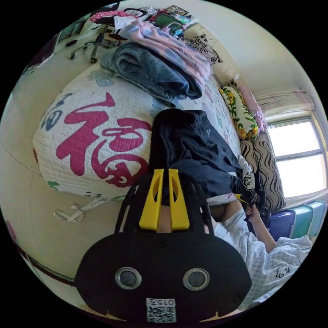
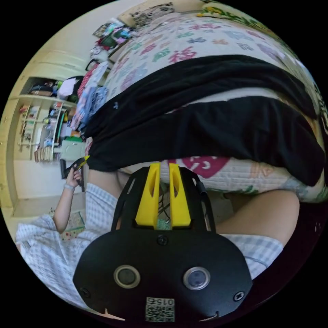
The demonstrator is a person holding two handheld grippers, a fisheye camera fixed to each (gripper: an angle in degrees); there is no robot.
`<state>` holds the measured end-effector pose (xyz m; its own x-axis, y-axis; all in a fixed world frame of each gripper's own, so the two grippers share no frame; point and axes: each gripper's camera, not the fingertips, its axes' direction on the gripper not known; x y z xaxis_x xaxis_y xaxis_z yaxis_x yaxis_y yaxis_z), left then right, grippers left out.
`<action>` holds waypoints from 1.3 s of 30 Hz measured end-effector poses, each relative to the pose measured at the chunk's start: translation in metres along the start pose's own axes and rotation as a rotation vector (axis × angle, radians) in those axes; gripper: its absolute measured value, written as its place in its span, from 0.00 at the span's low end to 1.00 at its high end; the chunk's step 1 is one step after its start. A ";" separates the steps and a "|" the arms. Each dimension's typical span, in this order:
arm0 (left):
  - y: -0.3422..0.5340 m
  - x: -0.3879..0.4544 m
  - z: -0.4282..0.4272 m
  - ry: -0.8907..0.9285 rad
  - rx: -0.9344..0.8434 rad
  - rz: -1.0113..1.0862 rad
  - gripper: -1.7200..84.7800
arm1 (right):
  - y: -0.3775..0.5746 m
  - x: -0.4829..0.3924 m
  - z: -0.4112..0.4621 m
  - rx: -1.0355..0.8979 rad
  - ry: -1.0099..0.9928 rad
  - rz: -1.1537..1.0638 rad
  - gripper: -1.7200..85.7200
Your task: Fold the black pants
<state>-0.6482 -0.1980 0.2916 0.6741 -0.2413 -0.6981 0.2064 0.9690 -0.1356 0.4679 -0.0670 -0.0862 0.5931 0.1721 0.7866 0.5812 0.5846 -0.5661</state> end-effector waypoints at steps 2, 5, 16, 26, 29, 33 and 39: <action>0.004 0.016 -0.003 -0.124 0.040 0.031 0.02 | -0.003 0.037 -0.013 0.084 0.036 0.138 0.09; 0.005 0.037 0.026 -0.232 -0.045 0.095 0.02 | -0.004 0.093 -0.041 0.203 0.016 0.308 0.12; 0.007 0.197 0.104 -0.390 0.064 0.341 0.03 | -0.002 0.248 -0.068 0.207 -0.026 0.530 0.02; 0.037 0.324 0.349 -0.225 -0.337 0.624 0.07 | 0.061 0.314 -0.116 0.310 0.021 0.416 0.03; 0.043 0.350 0.400 -0.209 -0.472 0.662 0.07 | 0.047 0.309 -0.120 0.369 0.004 0.335 0.07; 0.030 0.447 0.408 -0.087 -0.244 0.859 0.08 | 0.001 0.294 -0.121 0.406 0.093 0.226 0.12; -0.010 0.617 0.511 0.060 -0.270 1.034 0.10 | -0.066 0.325 -0.096 0.384 0.223 0.280 0.11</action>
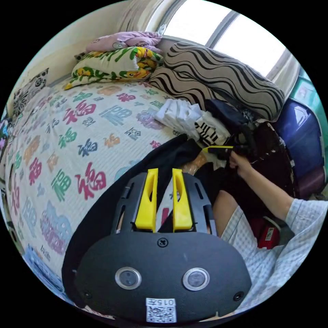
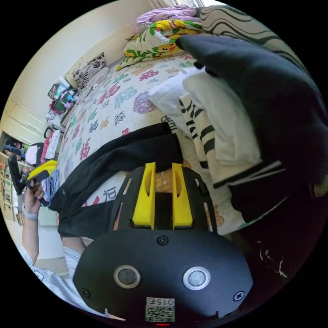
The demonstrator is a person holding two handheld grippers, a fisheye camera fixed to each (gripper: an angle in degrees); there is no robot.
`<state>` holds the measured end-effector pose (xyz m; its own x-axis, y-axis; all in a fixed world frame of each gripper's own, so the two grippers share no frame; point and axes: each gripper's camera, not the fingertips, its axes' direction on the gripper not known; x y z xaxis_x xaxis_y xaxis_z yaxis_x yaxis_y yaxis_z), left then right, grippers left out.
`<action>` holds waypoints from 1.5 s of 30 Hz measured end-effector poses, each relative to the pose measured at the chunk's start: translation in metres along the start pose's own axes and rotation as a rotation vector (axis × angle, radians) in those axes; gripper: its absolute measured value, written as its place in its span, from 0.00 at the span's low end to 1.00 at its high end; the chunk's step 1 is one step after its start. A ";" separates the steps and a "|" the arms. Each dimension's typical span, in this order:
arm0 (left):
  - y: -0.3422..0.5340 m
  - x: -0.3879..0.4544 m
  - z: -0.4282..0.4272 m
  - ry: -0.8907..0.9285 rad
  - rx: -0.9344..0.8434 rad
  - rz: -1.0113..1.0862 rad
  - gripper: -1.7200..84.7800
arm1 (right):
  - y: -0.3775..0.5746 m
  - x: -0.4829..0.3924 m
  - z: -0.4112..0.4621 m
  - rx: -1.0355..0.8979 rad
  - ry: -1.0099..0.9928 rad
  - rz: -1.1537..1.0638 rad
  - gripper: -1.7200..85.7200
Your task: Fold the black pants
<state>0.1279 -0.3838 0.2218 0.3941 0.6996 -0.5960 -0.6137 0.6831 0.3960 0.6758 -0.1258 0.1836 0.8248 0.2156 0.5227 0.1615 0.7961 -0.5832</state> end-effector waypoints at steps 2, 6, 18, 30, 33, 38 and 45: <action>-0.053 0.012 0.056 0.015 -0.068 0.025 0.10 | -0.009 0.009 0.024 -0.058 -0.010 0.012 0.10; -0.097 0.025 0.140 0.016 -0.192 0.017 0.10 | -0.009 0.020 0.038 -0.055 0.015 -0.004 0.03; -0.099 0.016 0.206 -0.034 -0.200 0.041 0.02 | -0.004 0.049 0.048 0.070 0.023 -0.103 0.09; -0.065 -0.021 0.145 0.023 -0.036 -0.043 0.03 | -0.001 0.055 0.044 0.136 0.229 -0.235 0.03; -0.047 -0.018 0.144 -0.112 -0.118 0.062 0.08 | 0.003 0.053 0.059 0.045 0.355 -0.293 0.07; 0.008 -0.044 0.030 0.157 0.106 0.049 0.11 | 0.050 0.073 0.025 0.094 0.415 -0.280 0.09; 0.217 -0.091 -0.178 0.013 0.134 -0.169 0.11 | 0.110 0.179 0.026 -0.045 -0.037 0.114 0.11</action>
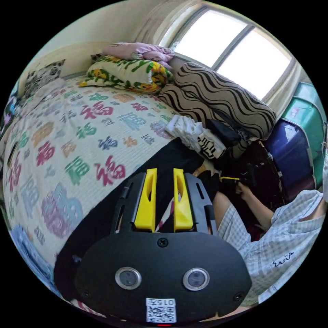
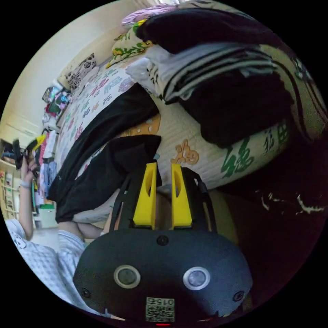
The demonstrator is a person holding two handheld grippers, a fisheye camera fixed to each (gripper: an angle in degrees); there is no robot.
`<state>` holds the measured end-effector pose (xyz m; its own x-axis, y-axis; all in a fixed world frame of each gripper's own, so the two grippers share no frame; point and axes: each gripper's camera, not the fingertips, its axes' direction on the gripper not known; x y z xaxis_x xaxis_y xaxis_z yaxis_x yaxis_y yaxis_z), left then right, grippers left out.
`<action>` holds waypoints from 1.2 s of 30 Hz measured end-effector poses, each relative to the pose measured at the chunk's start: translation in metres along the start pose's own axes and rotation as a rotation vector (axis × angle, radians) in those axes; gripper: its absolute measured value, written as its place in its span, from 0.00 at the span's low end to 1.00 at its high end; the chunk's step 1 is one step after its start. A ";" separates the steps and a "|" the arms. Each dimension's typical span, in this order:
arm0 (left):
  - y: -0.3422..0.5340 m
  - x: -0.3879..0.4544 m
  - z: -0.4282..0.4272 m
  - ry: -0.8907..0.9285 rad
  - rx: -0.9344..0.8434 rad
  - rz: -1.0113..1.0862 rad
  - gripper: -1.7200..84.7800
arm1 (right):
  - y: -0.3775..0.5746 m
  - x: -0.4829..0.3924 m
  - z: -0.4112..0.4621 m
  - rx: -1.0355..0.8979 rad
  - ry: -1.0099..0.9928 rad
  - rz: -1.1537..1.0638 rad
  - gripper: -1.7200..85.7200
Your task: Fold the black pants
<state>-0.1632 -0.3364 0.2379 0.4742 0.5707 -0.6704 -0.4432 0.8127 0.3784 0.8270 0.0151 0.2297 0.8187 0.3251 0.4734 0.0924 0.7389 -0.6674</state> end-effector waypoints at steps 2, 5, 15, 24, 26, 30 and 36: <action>0.111 -0.046 -0.088 -0.116 0.051 -0.281 0.11 | 0.005 0.034 0.017 -0.066 -0.179 0.120 0.13; 0.271 -0.090 -0.181 -0.260 0.145 -0.726 0.11 | -0.003 0.064 0.032 -0.098 -0.309 0.242 0.12; 0.567 -0.119 -0.278 -0.128 0.564 -1.436 0.15 | -0.032 0.102 -0.036 0.001 -0.299 0.249 0.02; 0.623 -0.159 -0.314 0.161 0.712 -1.509 0.09 | -0.036 0.082 -0.005 -0.123 -0.298 0.215 0.12; 0.627 -0.158 -0.341 0.153 0.723 -1.431 0.05 | -0.032 0.084 0.010 -0.142 -0.311 0.267 0.13; 0.632 -0.152 -0.381 0.143 0.724 -1.329 0.03 | -0.031 0.091 0.026 -0.126 -0.372 0.358 0.12; 0.627 -0.136 -0.443 0.096 0.718 -1.216 0.02 | -0.043 0.078 0.022 -0.118 -0.382 0.357 0.04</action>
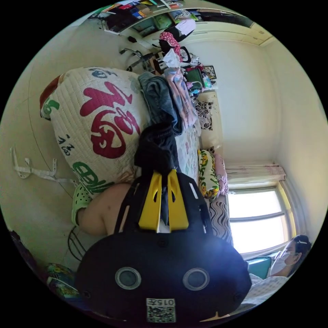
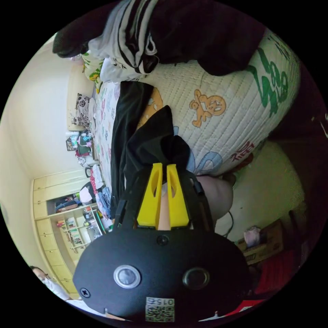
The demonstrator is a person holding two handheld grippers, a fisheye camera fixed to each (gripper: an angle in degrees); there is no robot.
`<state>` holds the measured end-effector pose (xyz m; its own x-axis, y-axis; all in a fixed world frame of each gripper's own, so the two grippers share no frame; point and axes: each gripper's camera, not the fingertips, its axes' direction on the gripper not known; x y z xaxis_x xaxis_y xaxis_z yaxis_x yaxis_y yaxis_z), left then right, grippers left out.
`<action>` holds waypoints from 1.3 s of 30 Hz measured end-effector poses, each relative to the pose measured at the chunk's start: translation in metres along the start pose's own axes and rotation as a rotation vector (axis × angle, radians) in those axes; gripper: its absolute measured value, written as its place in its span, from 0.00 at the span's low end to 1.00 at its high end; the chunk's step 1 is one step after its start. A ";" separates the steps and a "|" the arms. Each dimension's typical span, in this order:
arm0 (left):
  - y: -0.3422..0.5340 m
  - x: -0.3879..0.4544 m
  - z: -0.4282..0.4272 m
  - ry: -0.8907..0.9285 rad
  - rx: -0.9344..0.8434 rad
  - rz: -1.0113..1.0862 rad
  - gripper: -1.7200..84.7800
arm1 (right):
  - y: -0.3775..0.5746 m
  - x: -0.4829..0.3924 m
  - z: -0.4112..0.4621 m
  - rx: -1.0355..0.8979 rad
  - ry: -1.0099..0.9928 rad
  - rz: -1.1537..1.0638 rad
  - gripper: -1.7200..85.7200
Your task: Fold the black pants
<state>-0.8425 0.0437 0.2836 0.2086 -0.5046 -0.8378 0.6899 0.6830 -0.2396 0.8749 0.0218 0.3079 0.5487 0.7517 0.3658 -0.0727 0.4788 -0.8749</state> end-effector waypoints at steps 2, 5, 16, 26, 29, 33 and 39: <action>-0.005 0.016 -0.020 -0.028 -0.008 0.054 0.02 | -0.004 -0.018 -0.021 -0.004 0.072 -0.092 0.03; -0.010 0.030 -0.041 -0.085 -0.043 0.114 0.02 | -0.009 -0.039 -0.053 -0.027 0.170 -0.190 0.03; -0.008 0.010 -0.043 -0.317 -0.185 0.057 0.02 | -0.023 -0.066 -0.046 -0.122 0.386 -0.172 0.03; -0.006 0.021 -0.045 -0.240 -0.140 0.079 0.02 | -0.020 -0.117 -0.081 -0.059 0.258 -0.184 0.02; -0.008 0.025 -0.039 -0.240 -0.159 0.096 0.02 | -0.015 -0.140 -0.085 -0.064 0.292 -0.228 0.02; -0.009 0.035 -0.030 -0.186 -0.143 0.115 0.02 | -0.011 -0.165 -0.093 -0.044 0.243 -0.248 0.02; -0.026 0.083 0.000 -0.164 -0.102 0.212 0.02 | -0.028 -0.252 -0.102 -0.026 0.295 -0.381 0.02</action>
<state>-0.8434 -0.0159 0.2208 0.4558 -0.4176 -0.7860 0.5476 0.8278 -0.1223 0.8231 -0.2276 0.2082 0.7457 0.3624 0.5591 0.1978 0.6810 -0.7051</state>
